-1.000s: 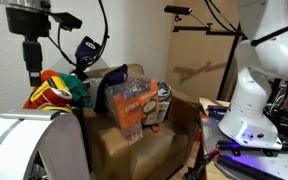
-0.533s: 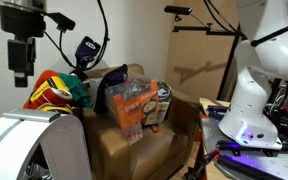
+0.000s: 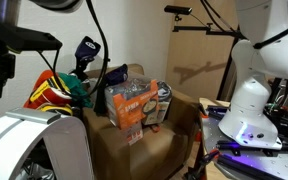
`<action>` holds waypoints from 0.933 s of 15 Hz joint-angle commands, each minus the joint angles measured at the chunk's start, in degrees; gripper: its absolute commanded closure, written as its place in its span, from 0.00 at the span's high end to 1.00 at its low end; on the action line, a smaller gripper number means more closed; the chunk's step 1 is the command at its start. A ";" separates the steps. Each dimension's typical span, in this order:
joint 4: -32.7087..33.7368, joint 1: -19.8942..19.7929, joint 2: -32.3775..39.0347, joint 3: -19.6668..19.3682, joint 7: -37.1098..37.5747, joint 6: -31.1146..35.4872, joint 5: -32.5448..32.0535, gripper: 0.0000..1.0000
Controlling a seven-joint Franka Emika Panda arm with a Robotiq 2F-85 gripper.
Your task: Remove the remote from the fan then place it on the left arm of the couch
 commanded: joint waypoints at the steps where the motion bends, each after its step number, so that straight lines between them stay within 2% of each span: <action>1: 2.41 5.97 -1.23 -4.41 15.26 1.08 -3.82 1.00; 6: 7.14 13.56 0.09 -10.64 35.60 -3.92 -9.24 1.00; 11: 3.06 18.42 -2.15 -14.21 52.50 -8.23 -8.44 1.00; 14: 1.98 20.46 -2.86 -15.30 57.51 -9.94 -9.21 1.00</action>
